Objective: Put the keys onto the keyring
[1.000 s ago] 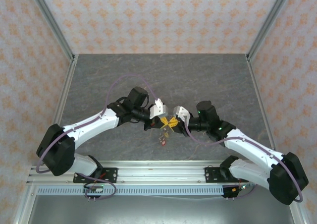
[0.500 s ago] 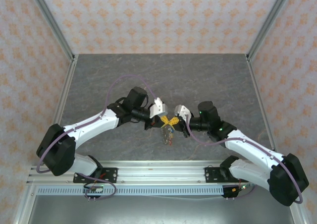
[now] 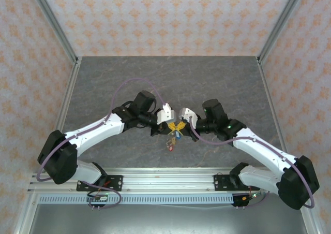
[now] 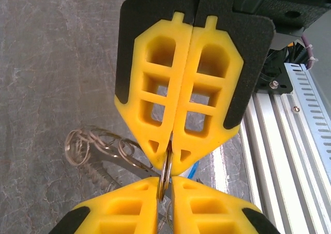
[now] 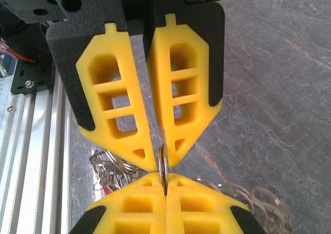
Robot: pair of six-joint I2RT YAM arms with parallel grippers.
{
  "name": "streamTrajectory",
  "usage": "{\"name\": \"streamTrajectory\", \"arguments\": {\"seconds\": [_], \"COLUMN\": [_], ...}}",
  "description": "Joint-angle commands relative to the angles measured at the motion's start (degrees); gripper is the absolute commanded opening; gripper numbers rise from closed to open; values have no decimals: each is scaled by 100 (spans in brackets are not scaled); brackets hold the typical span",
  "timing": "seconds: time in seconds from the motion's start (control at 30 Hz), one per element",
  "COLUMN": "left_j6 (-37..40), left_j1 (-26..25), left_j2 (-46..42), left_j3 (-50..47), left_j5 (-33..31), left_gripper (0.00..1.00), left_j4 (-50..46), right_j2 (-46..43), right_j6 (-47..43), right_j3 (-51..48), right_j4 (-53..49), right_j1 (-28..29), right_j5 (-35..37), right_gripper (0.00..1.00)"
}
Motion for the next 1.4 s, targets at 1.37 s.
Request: {"name": "streamTrajectory", "arguments": {"seconds": [1.37], "left_j6": [-635], "left_j1": [-23], "left_j2": [-283], "left_j3": [-568], "left_j5": [522], "left_gripper": [0], "left_j4": [1263], "right_j2": [-465], "right_j6": [892], "right_j3": [-1160], "right_j4": [2245], "right_j1": [-170], "right_j5": [77], "right_gripper": [5]}}
